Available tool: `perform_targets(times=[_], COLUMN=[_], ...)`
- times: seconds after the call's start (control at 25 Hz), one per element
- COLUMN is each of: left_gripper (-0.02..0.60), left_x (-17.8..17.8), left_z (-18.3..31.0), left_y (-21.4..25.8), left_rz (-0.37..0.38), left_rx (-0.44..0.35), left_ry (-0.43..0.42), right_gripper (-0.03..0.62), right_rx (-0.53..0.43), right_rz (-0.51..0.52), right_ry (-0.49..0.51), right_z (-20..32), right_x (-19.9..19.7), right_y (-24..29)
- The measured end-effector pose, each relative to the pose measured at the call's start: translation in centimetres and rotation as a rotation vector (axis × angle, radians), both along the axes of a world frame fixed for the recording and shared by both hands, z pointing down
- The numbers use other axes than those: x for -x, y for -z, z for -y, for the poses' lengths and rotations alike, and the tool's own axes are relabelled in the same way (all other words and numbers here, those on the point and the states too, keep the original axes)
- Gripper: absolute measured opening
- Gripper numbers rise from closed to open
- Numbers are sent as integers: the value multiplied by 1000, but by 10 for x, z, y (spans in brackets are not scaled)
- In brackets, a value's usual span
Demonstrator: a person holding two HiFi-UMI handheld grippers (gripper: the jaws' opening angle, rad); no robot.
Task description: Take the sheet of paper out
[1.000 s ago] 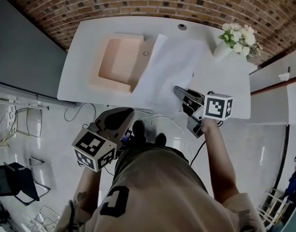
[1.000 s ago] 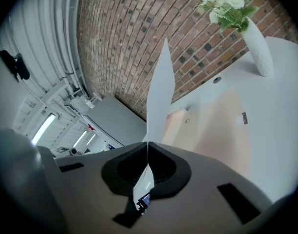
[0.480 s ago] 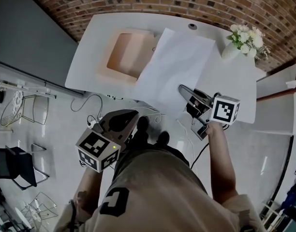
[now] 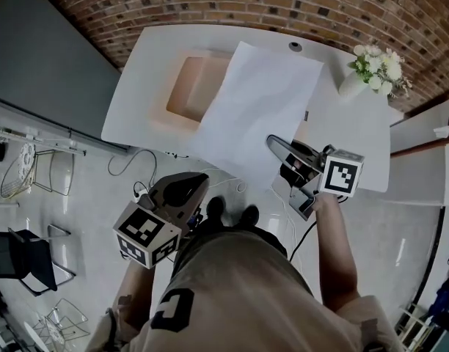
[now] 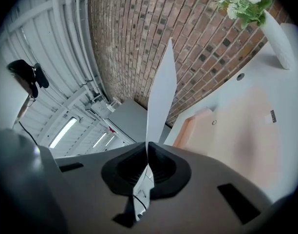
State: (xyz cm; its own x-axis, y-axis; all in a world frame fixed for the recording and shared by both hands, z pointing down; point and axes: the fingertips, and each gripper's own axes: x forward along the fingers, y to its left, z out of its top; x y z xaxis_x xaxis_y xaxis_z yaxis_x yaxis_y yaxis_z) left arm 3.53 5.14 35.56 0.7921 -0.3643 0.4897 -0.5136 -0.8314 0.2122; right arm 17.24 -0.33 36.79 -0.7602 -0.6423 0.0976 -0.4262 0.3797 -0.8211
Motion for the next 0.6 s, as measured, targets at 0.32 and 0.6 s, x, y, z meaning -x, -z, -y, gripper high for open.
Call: perform_targets(times=[0.32, 0.6], left_gripper=[14, 14], left_x=[31, 53], left_z=[35, 52], left_y=[-3, -9], left_rz=[-34, -74], left_rx=[-8, 15], left_ry=[-21, -52], right_gripper=[25, 25], right_rx=[6, 77], right_rz=[-20, -110], right_ry=[-56, -78], right_z=[4, 0], right_x=[14, 33], right_y=[10, -5])
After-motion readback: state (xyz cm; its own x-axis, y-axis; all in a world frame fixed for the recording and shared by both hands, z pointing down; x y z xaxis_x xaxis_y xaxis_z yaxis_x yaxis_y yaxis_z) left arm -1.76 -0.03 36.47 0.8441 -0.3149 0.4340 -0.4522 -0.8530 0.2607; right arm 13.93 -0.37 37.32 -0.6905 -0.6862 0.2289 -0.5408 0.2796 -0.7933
